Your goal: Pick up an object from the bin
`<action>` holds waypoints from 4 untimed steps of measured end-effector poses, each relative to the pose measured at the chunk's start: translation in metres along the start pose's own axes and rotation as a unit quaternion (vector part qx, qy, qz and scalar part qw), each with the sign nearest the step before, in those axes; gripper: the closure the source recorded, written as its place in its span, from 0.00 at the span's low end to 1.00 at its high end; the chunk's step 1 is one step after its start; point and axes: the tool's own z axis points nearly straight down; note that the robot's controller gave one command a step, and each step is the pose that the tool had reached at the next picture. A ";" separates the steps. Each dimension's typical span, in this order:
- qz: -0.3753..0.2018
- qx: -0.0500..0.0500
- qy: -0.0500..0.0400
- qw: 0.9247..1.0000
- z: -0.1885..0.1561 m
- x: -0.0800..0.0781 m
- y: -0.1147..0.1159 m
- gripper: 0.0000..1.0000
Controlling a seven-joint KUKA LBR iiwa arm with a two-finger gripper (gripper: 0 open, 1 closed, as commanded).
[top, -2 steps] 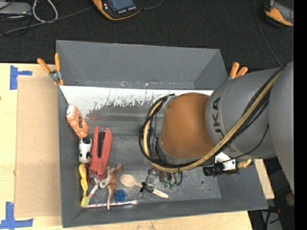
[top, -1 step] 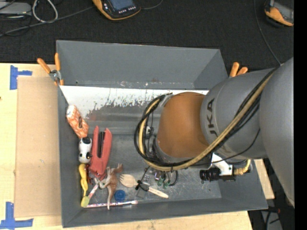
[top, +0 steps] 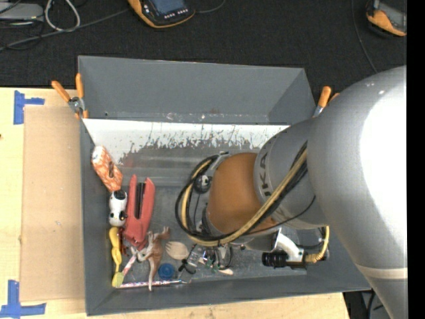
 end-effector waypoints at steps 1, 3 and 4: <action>0.045 -0.003 -0.002 0.999 0.017 -0.002 0.006 1.00; 0.055 -0.002 0.000 0.998 0.005 0.000 0.006 1.00; 0.054 0.002 0.003 0.999 -0.022 0.001 0.004 1.00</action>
Offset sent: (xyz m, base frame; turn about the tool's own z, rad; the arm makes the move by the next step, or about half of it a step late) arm 0.0000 0.0000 0.0000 0.0000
